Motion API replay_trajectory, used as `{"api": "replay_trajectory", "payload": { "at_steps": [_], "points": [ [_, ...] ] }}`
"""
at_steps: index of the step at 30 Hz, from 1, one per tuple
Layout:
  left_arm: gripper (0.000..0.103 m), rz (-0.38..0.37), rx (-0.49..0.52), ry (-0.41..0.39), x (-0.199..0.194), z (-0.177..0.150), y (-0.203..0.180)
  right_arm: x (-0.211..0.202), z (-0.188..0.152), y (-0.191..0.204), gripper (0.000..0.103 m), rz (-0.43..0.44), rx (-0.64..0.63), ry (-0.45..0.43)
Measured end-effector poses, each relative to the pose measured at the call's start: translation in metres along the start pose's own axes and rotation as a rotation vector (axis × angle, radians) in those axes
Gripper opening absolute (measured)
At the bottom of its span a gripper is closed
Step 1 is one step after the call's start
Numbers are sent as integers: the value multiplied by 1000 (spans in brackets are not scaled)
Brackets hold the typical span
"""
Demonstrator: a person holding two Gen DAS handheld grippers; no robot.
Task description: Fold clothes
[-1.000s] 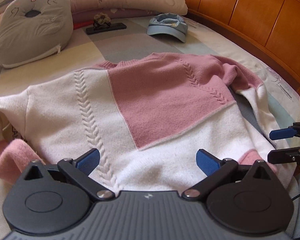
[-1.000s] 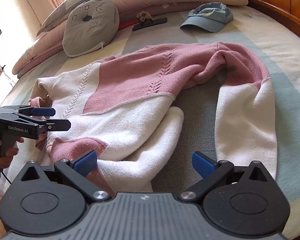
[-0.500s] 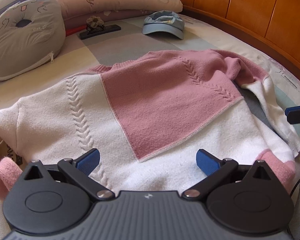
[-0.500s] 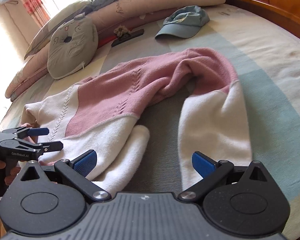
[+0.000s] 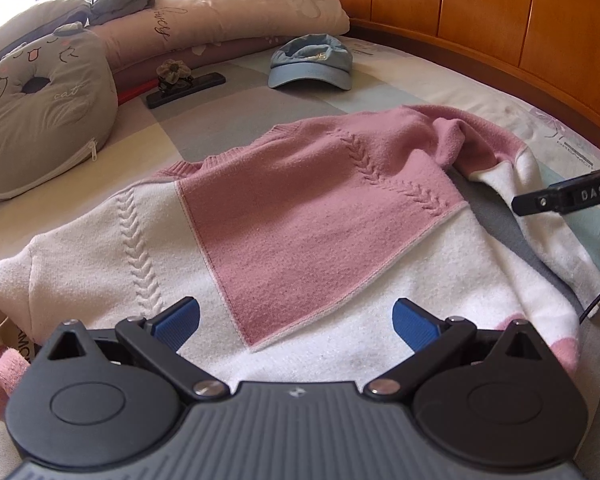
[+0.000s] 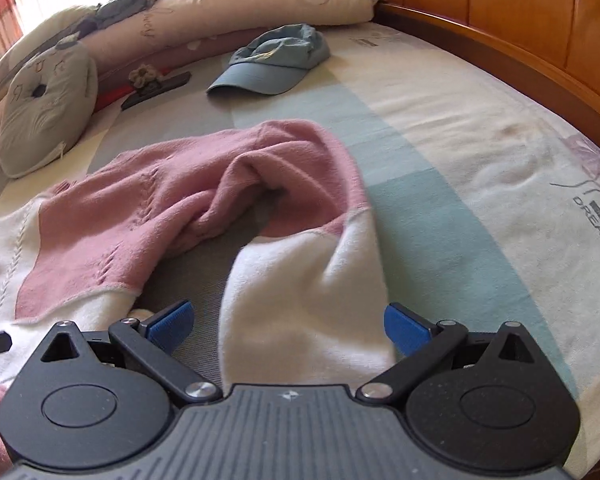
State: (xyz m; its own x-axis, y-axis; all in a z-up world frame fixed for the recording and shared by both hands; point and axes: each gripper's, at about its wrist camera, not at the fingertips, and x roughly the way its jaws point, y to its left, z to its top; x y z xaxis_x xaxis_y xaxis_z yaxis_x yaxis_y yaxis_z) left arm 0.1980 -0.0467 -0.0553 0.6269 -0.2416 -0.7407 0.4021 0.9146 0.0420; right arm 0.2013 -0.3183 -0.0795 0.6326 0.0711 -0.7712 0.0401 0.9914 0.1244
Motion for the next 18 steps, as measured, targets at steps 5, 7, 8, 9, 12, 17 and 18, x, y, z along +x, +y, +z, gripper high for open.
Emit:
{"api": "replay_trajectory", "payload": {
  "at_steps": [5, 7, 8, 9, 12, 17, 18],
  "points": [
    [102, 5, 12, -1, -1, 1, -3, 24, -10, 20, 103, -209, -109, 38],
    [102, 4, 13, -2, -2, 0, -3, 21, -12, 9, 103, -325, -141, 10],
    [102, 5, 13, 0, -1, 0, -3, 18, -13, 1, 103, -363, -143, 6],
    [102, 6, 13, 4, -1, 0, -3, 14, -12, -8, 103, -382, -138, 3],
    [102, 7, 18, 5, 0, 1, -6, 4, -10, -31, 103, -467, -123, -17],
    [102, -4, 32, -6, -3, 3, -12, 2, -5, -51, 103, -408, -61, 25],
    [102, -3, 33, -9, -4, 4, -12, 3, -5, -50, 103, -363, -61, 39]
  ]
}}
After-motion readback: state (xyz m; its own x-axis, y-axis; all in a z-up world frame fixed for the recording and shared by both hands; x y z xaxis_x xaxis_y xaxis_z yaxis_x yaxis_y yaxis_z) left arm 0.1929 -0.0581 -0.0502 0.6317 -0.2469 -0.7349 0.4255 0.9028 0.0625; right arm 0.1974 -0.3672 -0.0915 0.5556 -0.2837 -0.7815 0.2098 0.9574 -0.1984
